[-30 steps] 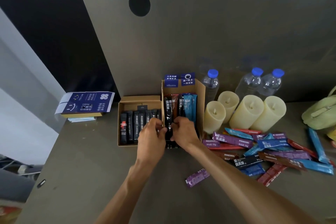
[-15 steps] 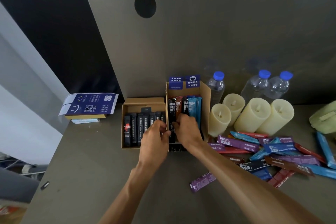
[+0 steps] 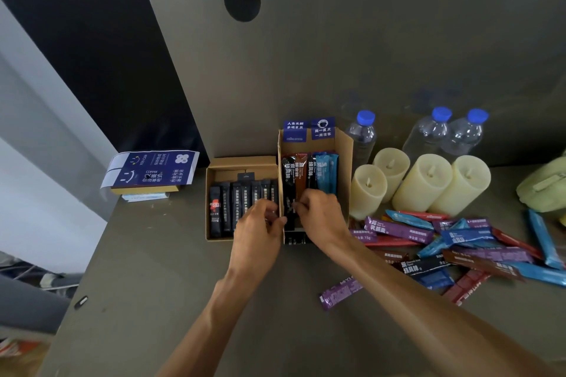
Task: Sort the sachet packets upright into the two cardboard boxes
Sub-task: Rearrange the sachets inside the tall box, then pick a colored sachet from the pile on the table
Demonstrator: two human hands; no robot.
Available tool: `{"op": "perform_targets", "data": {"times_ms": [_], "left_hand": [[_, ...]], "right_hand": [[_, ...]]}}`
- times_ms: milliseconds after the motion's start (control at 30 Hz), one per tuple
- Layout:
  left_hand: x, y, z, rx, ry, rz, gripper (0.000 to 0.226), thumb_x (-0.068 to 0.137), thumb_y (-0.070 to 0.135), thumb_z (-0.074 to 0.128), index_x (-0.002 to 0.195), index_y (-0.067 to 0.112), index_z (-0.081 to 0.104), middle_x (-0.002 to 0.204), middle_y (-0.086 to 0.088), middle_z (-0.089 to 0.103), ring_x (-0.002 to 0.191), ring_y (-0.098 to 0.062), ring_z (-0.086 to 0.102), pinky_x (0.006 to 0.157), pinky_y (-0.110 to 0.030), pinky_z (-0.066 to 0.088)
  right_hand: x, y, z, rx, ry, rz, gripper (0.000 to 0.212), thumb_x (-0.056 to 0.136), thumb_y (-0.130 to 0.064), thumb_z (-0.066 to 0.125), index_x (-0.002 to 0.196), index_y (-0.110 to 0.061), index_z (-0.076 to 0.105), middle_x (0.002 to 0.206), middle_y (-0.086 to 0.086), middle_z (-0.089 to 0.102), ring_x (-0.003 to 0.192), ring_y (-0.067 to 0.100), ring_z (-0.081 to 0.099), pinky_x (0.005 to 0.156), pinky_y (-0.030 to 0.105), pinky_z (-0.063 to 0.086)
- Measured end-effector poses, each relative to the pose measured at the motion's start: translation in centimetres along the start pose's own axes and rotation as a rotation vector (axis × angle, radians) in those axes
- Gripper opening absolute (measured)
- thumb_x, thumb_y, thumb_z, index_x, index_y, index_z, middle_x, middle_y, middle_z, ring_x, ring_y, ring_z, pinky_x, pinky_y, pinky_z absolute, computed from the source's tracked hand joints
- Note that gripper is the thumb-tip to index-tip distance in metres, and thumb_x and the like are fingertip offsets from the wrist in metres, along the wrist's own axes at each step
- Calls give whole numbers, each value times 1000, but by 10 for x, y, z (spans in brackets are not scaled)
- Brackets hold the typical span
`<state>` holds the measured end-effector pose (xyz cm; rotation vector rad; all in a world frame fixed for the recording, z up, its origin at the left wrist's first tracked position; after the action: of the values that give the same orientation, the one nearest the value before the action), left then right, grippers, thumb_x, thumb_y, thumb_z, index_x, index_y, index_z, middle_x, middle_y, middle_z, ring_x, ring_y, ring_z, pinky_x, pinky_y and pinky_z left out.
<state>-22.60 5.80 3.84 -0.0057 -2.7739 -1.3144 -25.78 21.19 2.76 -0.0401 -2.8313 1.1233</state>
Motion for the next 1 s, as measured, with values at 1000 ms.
{"op": "perform_targets", "data": {"times_ms": [1000], "left_hand": [[-94, -12, 115, 58, -377, -137, 15, 85, 35, 73, 84, 24, 64, 80, 8, 67, 74, -9, 62, 64, -22, 49]], "right_hand": [[-164, 141, -55, 247, -114, 505, 19, 95, -19, 62, 82, -8, 70, 74, 3, 73, 50, 11, 68, 55, 21, 50]]}}
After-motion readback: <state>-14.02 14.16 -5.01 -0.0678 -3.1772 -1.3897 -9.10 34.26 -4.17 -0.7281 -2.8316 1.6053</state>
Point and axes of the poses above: each hand's wrist, its own x-axis towards the middle knuckle, its own z-axis out of the palm, y = z × x, the point moved 7 cm from there along x, towards the middle knuckle
